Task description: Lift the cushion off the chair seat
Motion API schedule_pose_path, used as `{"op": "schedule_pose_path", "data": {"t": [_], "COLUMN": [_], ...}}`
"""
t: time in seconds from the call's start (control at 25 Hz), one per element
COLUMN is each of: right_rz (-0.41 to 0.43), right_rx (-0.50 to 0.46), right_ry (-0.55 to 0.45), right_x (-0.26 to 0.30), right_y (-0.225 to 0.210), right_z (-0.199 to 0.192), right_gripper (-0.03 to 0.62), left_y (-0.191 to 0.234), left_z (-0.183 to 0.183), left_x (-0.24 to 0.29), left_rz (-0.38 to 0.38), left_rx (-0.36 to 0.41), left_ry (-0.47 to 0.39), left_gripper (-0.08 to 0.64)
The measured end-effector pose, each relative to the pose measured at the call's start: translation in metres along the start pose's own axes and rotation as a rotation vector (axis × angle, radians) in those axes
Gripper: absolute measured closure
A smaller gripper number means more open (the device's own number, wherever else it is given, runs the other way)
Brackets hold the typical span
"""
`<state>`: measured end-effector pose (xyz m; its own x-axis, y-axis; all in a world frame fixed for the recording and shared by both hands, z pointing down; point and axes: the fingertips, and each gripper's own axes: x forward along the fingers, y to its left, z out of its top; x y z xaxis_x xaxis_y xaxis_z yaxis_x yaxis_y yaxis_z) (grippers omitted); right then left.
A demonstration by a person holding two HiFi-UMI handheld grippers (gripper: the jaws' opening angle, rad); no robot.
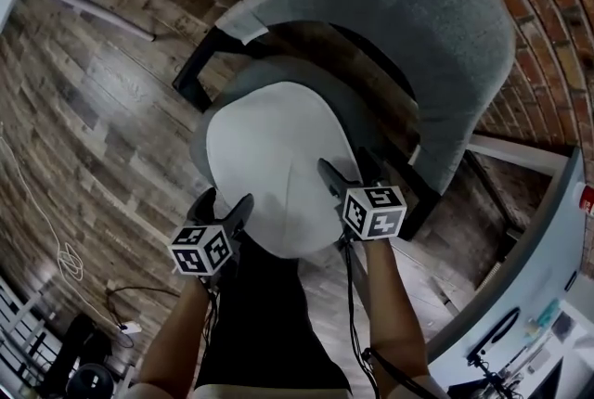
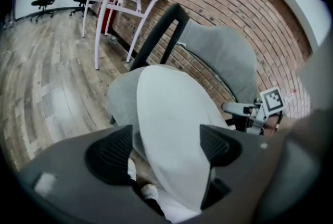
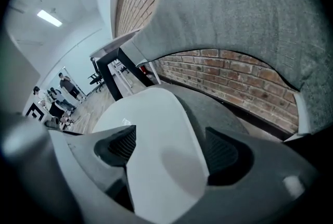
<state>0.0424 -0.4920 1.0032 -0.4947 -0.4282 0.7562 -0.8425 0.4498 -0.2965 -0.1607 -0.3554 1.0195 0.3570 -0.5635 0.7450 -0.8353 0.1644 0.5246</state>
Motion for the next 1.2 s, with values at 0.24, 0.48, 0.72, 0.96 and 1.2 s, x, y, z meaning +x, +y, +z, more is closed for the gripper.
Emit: {"op": "schedule_pose_path", "data": {"t": [0.24,0.48,0.72,0.96,1.2], "right_rz": [0.056,0.115,0.213,0.21,0.193], "right_rx": [0.001,0.009,0.031,0.062,0.052], "right_ry": [0.042,0.062,0.098,0.12,0.116], "right_x": [0.015,0.019,0.016,0.013,0.008], "right_y": [0.001,0.008,0.022,0.016,0.016], "right_z": [-0.014,-0.022,-0.029,-0.033,-0.032], "right_gripper": [0.181,0.181,0.183,0.341,0.382], "left_y": [-0.008,-0.01,-0.003,0.0,-0.005], "left_z": [-0.005,-0.004,-0.006,-0.009,-0.003], "left_x": [0.008,0.013,0.011,0.012,0.012], "left_rz": [-0.017,-0.043,-0.037,-0.008,0.016], "left_rx": [0.012,-0.038,-0.045,-0.04,-0.024], "left_ry": [0.021,0.028,0.043,0.067,0.039], "left_gripper": [0.186,0.188,0.282,0.336,0.387]}}
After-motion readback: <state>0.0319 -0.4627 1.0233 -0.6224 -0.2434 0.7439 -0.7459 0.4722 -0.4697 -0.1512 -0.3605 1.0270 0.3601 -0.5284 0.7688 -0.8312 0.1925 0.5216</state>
